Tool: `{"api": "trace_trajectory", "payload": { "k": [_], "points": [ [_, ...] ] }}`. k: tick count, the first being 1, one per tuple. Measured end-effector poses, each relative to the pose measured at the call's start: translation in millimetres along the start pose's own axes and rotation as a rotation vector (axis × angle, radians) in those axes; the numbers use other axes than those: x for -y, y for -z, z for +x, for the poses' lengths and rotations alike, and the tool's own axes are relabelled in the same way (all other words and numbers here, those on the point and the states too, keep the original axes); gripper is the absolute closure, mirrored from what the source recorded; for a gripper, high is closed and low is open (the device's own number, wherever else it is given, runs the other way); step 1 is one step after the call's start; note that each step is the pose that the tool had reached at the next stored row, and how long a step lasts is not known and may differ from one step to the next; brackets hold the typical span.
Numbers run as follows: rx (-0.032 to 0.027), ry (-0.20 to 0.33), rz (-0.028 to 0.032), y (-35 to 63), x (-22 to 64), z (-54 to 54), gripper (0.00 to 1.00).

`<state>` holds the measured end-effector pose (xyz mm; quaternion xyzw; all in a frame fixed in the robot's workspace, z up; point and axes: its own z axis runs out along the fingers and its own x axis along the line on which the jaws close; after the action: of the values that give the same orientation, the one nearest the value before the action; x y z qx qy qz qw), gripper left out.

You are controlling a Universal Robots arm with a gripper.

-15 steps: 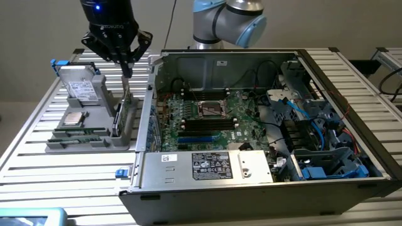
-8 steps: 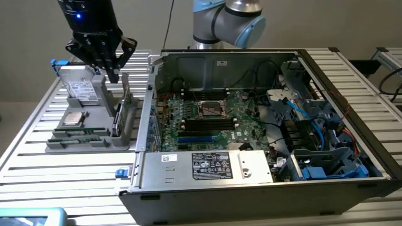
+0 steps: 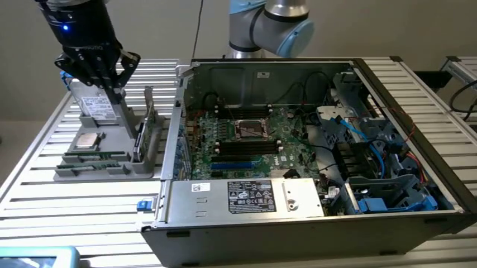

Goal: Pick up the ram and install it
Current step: 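Reach for the ram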

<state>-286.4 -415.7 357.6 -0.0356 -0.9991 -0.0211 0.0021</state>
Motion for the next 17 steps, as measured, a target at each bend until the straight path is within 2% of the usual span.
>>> {"api": "trace_trajectory", "payload": {
  "k": [8,17],
  "points": [
    [-0.0124,-0.001,0.0009,-7.3,6.1,29.7,0.89],
    [-0.0355,-0.001,0.0027,-13.8,13.2,51.5,0.89]
  ]
}}
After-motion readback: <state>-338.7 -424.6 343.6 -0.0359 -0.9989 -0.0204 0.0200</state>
